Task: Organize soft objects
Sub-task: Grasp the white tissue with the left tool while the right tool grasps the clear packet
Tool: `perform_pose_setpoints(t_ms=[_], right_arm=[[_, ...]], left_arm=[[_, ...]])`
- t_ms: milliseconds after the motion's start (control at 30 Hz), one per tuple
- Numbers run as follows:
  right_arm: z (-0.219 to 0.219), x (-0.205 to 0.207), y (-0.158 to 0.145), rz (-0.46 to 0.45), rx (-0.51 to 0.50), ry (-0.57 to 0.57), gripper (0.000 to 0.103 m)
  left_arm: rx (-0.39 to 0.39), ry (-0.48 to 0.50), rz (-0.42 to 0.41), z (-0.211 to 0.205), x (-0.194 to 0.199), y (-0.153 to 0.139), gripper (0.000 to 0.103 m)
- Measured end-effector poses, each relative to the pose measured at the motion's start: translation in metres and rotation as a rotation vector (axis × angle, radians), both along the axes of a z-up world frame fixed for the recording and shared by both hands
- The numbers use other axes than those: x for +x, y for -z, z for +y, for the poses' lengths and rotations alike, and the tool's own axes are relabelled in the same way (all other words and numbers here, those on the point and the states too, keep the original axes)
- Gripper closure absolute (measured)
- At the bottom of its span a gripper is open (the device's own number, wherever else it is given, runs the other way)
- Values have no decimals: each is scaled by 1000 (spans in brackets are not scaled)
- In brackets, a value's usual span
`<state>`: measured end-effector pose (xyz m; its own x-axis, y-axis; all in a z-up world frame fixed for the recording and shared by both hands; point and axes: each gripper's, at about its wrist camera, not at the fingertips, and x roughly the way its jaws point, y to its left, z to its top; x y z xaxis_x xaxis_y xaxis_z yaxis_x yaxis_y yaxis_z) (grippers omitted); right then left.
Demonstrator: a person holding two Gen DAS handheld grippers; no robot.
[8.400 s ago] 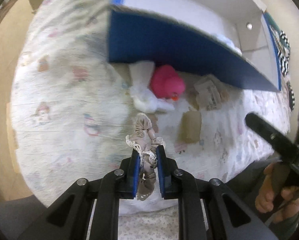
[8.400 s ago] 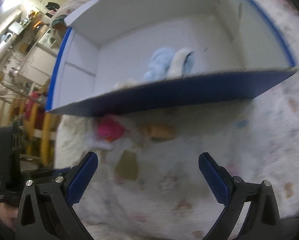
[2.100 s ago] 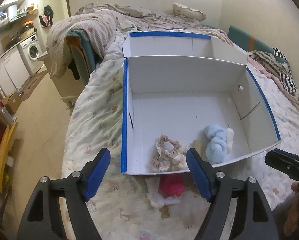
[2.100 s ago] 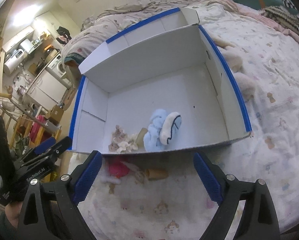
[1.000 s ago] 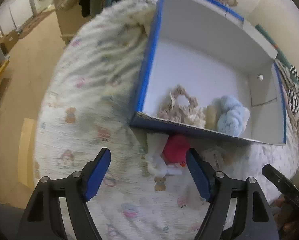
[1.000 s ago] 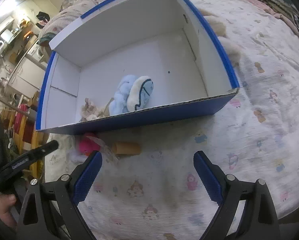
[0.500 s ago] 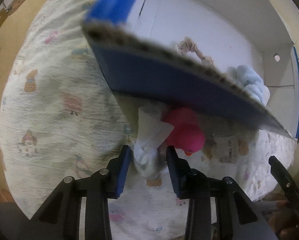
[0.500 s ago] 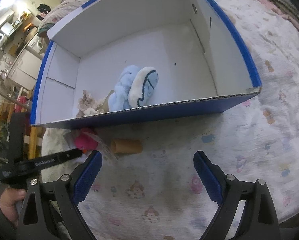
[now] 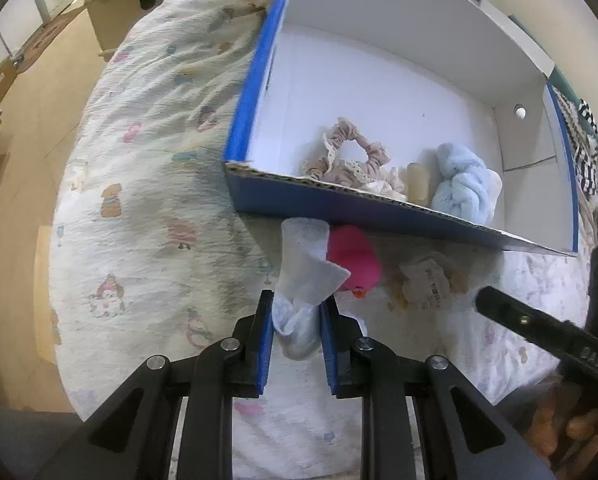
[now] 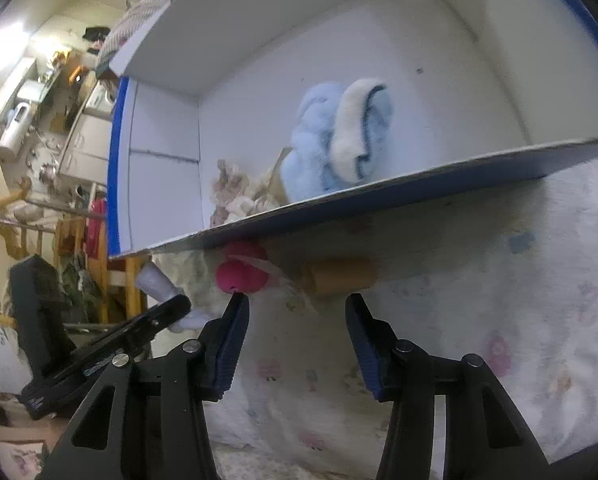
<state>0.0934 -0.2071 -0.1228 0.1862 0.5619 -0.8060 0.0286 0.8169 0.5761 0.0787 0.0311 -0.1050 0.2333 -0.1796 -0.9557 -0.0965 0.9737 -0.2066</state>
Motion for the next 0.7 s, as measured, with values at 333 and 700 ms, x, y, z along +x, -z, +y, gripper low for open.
perform_pose_setpoints(t_ms=[333,700], right_arm=[[30,18,21,35,-14,-36,65],[40,-4,-3,-87,-53,-165,99]], left_arm=[[1,-29,4,9,7,7,83],[52,-12,-4,-5,10,11,83]])
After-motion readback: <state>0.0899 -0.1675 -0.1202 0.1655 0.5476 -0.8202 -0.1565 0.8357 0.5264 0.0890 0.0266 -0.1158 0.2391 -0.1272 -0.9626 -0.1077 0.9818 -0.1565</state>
